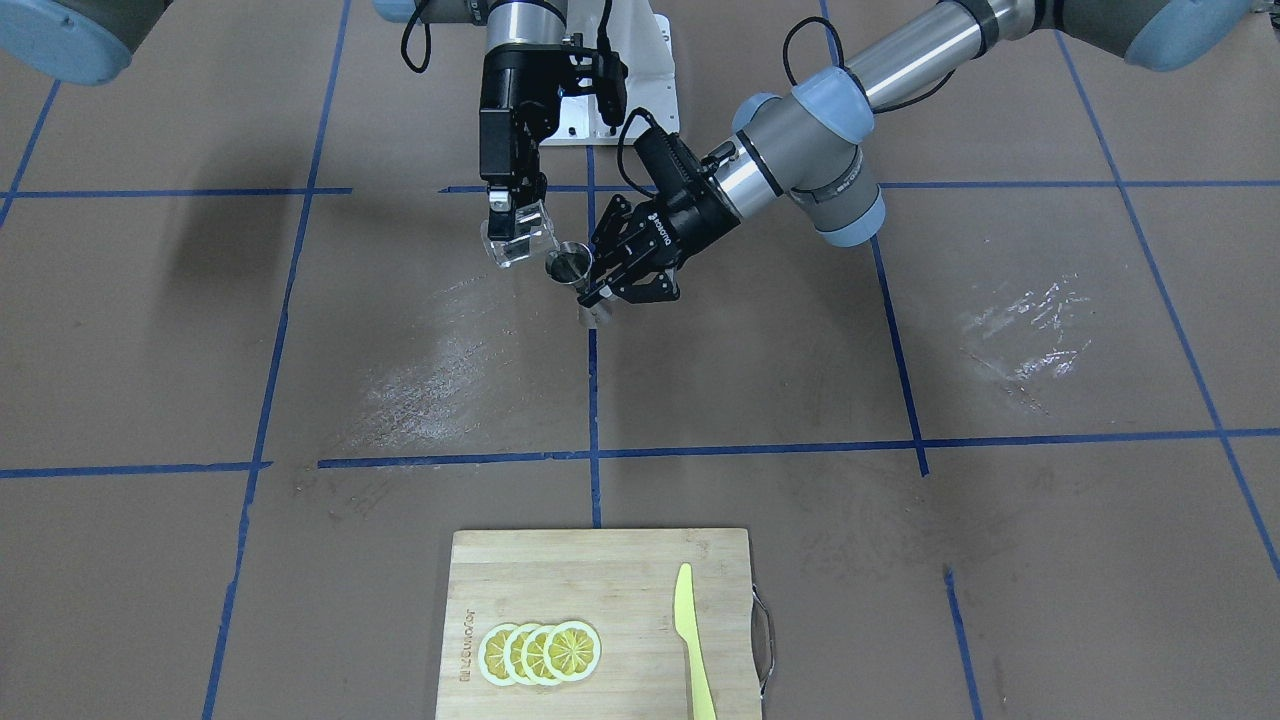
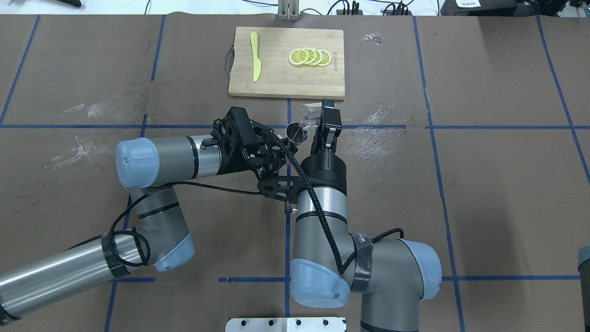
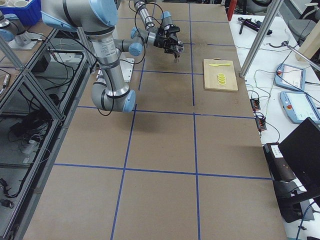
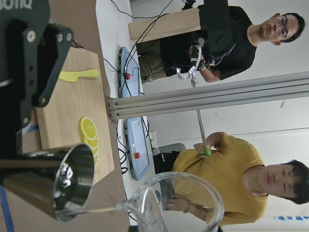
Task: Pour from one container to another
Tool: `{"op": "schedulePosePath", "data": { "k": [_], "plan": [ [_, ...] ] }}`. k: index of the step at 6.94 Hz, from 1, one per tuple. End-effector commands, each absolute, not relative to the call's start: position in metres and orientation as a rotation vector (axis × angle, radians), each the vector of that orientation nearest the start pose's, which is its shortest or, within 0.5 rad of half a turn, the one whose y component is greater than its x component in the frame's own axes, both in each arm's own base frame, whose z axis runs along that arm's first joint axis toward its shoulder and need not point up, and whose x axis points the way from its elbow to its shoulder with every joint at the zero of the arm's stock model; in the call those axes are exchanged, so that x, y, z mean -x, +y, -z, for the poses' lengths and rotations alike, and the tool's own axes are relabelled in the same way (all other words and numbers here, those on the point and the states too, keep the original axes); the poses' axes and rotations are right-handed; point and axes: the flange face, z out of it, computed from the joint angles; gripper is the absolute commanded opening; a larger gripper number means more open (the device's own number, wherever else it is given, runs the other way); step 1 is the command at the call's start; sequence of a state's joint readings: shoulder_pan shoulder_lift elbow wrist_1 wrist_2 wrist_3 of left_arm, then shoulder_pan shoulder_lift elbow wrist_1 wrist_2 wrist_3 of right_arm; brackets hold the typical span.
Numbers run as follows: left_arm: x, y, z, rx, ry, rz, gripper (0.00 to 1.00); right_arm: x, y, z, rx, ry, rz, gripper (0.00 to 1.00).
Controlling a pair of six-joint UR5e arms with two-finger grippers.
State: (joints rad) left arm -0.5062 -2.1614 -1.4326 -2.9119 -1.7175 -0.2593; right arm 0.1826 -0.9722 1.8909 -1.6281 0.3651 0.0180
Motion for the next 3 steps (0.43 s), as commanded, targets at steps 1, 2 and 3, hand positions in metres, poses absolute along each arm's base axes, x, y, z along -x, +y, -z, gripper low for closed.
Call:
{"op": "schedulePosePath", "data": {
  "k": [1, 2, 3],
  "plan": [
    [-0.523, -0.426, -0.225, -1.39, 1.219, -0.701, 0.0, 0.518, -0.326, -0.133, -1.326, 0.349, 0.617, 0.0],
    [-0.522, -0.425, -0.225, -1.39, 1.221, -0.702, 0.0, 0.517, -0.325, -0.126, -1.333, 0.328, 0.599, 0.0],
    [-0.523, -0.425, -0.227, -1.388, 1.219, -0.702, 0.0, 0.514, -0.326, -0.122, -1.349, 0.291, 0.565, 0.0]
  ]
}}
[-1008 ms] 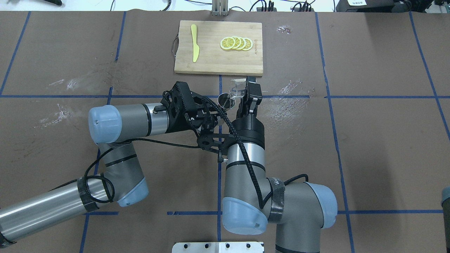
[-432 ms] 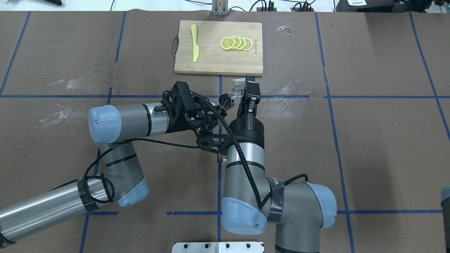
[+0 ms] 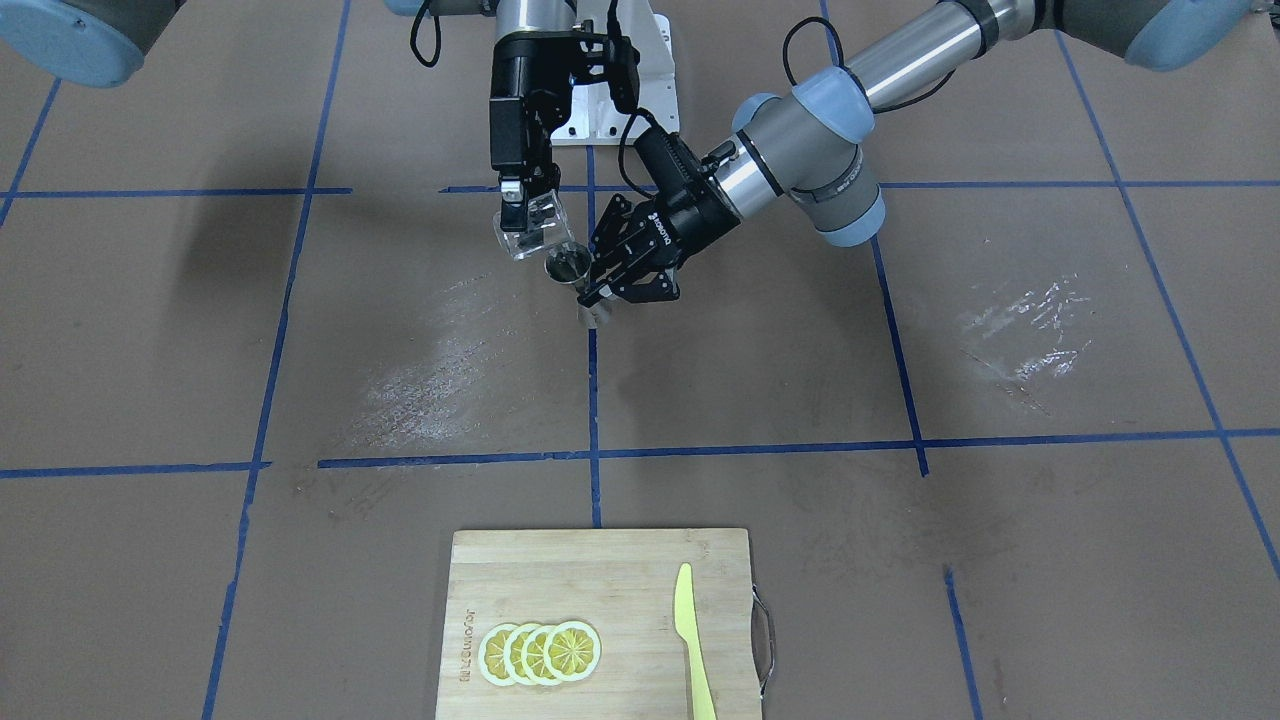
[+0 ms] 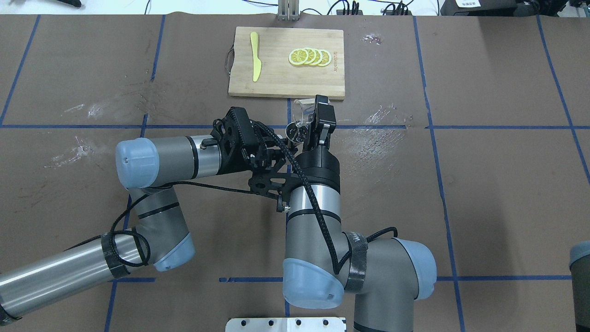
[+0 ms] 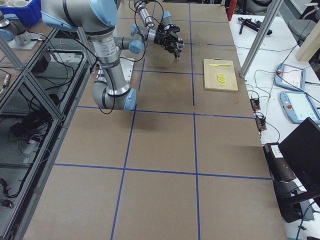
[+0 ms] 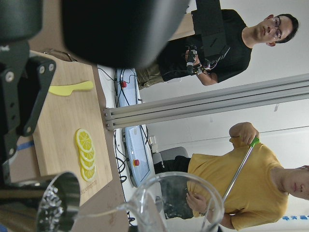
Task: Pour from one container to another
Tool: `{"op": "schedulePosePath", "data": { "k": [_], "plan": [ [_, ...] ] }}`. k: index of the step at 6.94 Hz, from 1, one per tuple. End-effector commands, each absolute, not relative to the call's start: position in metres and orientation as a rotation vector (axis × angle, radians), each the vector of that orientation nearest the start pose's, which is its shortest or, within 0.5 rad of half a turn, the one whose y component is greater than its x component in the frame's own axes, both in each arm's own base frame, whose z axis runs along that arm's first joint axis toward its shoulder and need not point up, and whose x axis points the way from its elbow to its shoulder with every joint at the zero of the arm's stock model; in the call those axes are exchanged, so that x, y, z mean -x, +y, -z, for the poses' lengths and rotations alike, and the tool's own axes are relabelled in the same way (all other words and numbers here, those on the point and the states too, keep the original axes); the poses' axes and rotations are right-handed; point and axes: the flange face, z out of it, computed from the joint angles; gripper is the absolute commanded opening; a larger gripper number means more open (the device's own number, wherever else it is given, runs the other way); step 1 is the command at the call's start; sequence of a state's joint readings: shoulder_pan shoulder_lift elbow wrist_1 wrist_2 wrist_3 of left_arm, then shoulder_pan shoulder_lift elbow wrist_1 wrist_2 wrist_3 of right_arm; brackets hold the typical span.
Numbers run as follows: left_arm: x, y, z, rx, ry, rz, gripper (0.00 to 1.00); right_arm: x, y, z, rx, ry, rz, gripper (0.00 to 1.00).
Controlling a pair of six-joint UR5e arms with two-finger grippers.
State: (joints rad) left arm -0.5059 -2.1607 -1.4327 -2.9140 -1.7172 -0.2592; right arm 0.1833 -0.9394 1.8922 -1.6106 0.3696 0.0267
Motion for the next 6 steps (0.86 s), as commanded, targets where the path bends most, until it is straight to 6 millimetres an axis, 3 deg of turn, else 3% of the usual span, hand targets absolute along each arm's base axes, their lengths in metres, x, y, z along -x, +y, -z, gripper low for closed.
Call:
{"op": "schedulePosePath", "data": {
  "k": [1, 4, 6],
  "plan": [
    [-0.523, -0.424, -0.227, -1.389, 1.22, -0.702, 0.0, 0.509, -0.328, -0.118, -1.373, 0.223, 0.519, 0.0],
    [-0.522, -0.424, -0.226, -1.39, 1.221, -0.702, 0.0, 0.481, -0.326, -0.103, -1.399, 0.055, 0.453, 0.0],
    [-0.522, -0.424, -0.226, -1.39, 1.221, -0.702, 0.0, 0.459, -0.337, -0.102, -1.332, -0.259, 0.244, 0.0]
  ]
}}
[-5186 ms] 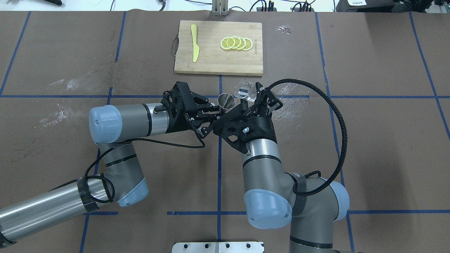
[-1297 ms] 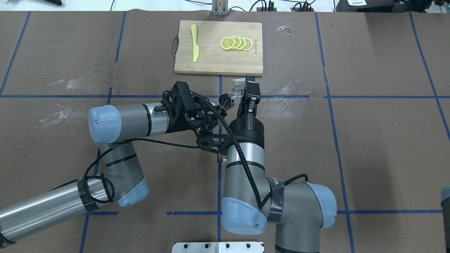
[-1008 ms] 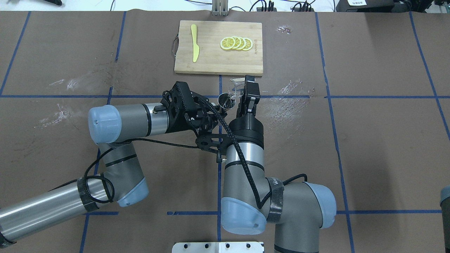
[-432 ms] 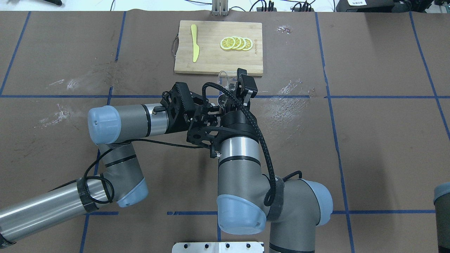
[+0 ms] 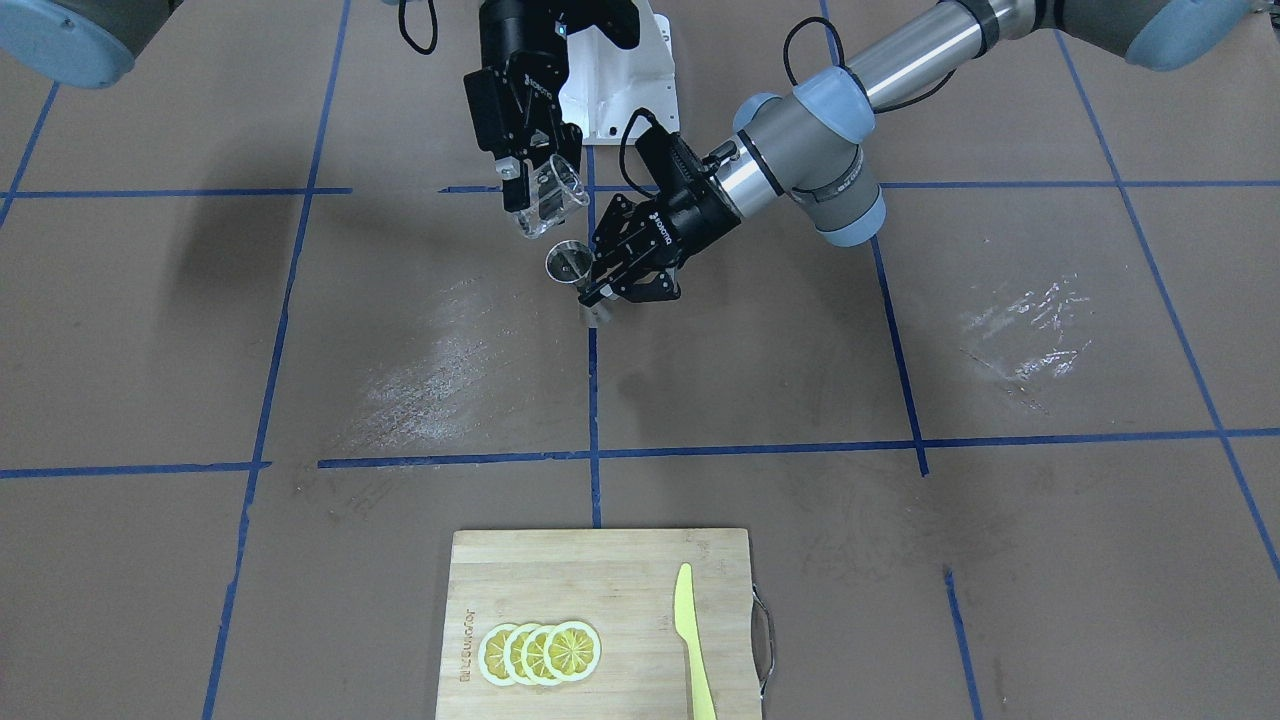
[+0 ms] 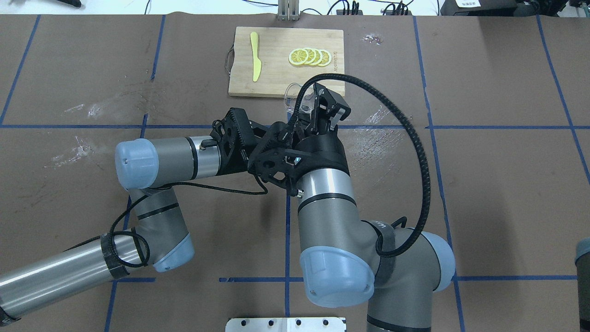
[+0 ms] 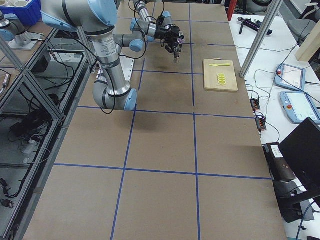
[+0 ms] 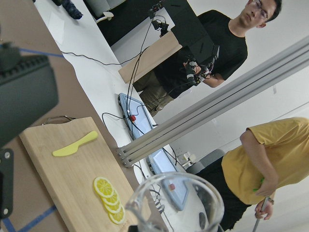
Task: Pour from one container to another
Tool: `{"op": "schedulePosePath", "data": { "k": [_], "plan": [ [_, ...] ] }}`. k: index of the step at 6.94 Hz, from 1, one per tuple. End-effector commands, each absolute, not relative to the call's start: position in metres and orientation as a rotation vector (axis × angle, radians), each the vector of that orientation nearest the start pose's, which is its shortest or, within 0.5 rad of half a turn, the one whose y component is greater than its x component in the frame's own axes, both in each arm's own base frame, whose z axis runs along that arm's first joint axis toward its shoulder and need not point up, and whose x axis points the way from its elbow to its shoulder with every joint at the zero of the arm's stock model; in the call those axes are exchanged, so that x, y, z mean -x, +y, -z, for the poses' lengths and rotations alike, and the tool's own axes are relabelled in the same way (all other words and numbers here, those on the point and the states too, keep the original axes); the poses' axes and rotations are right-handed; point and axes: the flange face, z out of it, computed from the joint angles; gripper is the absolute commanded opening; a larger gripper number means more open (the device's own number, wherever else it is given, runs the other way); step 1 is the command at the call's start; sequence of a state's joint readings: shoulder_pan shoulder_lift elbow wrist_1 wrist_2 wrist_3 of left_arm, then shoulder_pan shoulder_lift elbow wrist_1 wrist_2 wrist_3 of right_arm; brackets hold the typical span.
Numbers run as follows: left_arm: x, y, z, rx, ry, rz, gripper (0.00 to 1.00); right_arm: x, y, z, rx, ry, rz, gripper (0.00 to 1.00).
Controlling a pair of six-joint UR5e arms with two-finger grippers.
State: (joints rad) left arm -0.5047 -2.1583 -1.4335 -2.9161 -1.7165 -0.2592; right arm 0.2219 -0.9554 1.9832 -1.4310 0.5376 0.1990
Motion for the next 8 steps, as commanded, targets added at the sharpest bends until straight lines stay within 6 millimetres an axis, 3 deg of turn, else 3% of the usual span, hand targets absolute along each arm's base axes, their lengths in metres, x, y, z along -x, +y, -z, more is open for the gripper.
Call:
{"op": "schedulePosePath", "data": {
  "k": [1, 3, 5, 7, 8],
  "plan": [
    [-0.522, -0.424, -0.226, -1.391, 1.222, -0.701, 0.0, 0.446, -0.341, -0.112, -1.293, -0.354, 0.156, 0.0],
    [-0.523, -0.423, -0.226, -1.391, 1.223, -0.702, 0.0, 0.428, -0.346, -0.127, -1.17, -0.598, -0.05, 0.0],
    [-0.521, -0.42, -0.223, -1.397, 1.231, -0.703, 0.0, 0.417, -0.347, -0.15, -1.123, -0.639, -0.146, 0.0],
    [-0.521, -0.42, -0.226, -1.393, 1.228, -0.704, 0.0, 0.408, -0.344, -0.212, -1.07, -0.586, -0.195, 0.0],
    [-0.521, -0.42, -0.225, -1.394, 1.229, -0.703, 0.0, 0.4, -0.342, -0.221, -1.061, -0.584, -0.206, 0.0]
  ]
}}
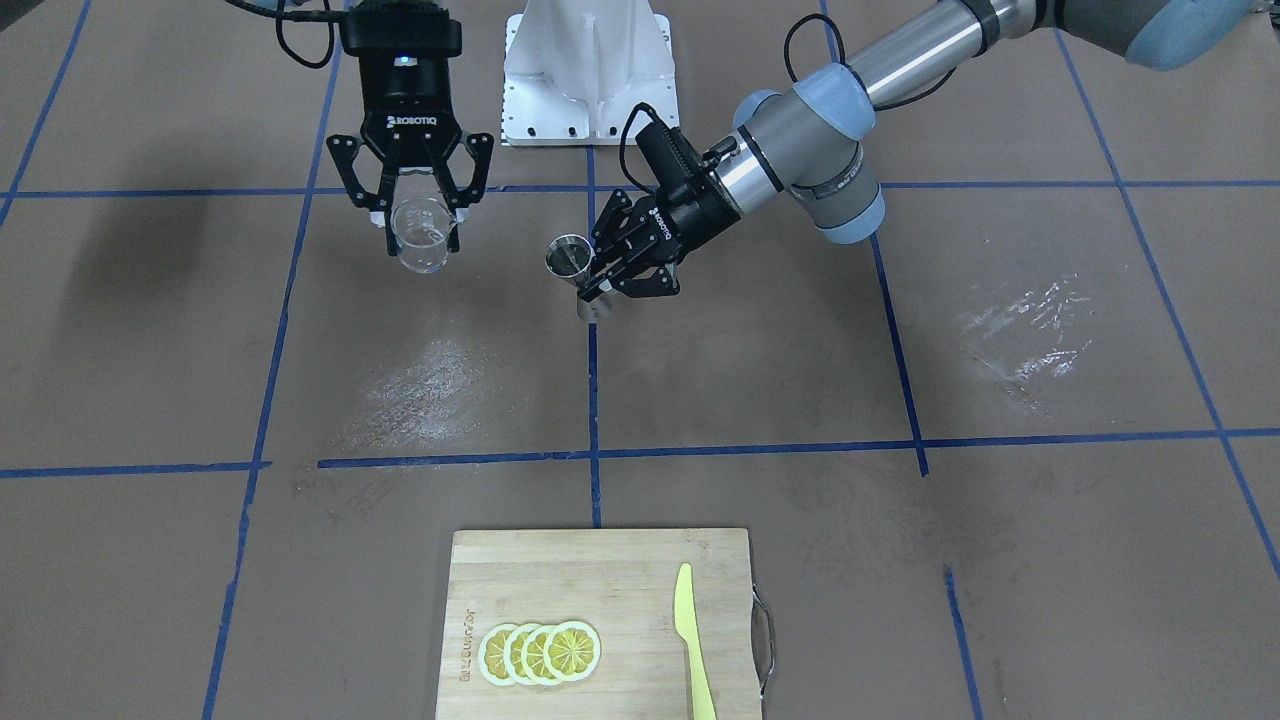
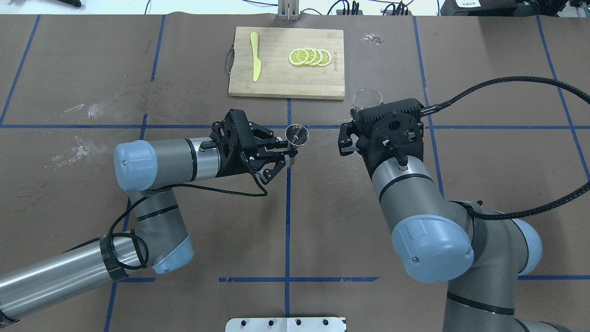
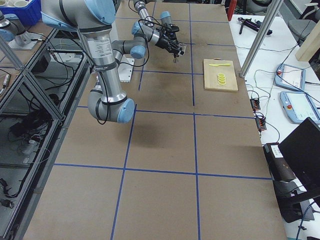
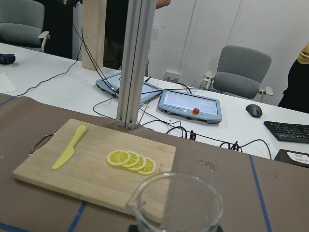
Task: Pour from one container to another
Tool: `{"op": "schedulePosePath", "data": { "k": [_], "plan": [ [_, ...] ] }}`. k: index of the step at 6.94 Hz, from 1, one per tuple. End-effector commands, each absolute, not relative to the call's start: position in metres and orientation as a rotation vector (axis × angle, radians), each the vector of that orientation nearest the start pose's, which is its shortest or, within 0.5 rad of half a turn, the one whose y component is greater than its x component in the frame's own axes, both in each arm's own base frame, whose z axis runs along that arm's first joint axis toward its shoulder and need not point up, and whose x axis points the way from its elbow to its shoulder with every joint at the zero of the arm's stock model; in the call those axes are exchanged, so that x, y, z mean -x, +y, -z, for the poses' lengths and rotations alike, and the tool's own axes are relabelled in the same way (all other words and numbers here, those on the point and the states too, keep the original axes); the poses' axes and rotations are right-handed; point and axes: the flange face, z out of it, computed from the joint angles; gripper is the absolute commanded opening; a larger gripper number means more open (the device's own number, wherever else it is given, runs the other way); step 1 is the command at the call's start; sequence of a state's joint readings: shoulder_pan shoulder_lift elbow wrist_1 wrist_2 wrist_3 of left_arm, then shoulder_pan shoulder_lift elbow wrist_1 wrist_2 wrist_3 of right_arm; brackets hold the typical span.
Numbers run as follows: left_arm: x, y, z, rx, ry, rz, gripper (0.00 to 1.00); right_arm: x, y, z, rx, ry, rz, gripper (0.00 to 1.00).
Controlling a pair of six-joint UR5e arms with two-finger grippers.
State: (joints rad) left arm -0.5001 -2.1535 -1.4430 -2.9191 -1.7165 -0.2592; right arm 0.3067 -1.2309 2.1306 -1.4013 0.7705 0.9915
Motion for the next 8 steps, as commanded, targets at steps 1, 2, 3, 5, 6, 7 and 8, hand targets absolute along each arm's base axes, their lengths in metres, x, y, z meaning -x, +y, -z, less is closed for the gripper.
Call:
{"op": "schedulePosePath", "data": {
  "k": [1, 2, 3, 5, 6, 7, 8],
  "plan": [
    [-0.521, -0.42, -0.224, -1.395, 1.23, -0.703, 0.0, 0.4, -0.342, -0.227, -1.046, -0.595, -0.238, 0.0],
    [-0.522, -0.42, -0.224, -1.394, 1.229, -0.703, 0.0, 0.396, -0.34, -0.247, -1.038, -0.581, -0.236, 0.0],
    [-0.521, -0.419, -0.222, -1.397, 1.235, -0.702, 0.0, 0.383, -0.336, -0.28, -1.047, -0.614, -0.25, 0.0],
    [-0.519, -0.418, -0.221, -1.398, 1.237, -0.701, 0.0, 0.384, -0.336, -0.334, -1.056, -0.65, -0.269, 0.0],
    [-0.519, -0.418, -0.221, -1.399, 1.238, -0.7, 0.0, 0.389, -0.339, -0.364, -1.074, -0.652, -0.285, 0.0],
    [-0.519, -0.418, -0.221, -1.399, 1.238, -0.7, 0.0, 0.388, -0.339, -0.399, -1.093, -0.663, -0.305, 0.0],
    [-0.519, -0.418, -0.222, -1.398, 1.237, -0.701, 0.0, 0.386, -0.339, -0.424, -1.097, -0.682, -0.316, 0.0]
  ]
}}
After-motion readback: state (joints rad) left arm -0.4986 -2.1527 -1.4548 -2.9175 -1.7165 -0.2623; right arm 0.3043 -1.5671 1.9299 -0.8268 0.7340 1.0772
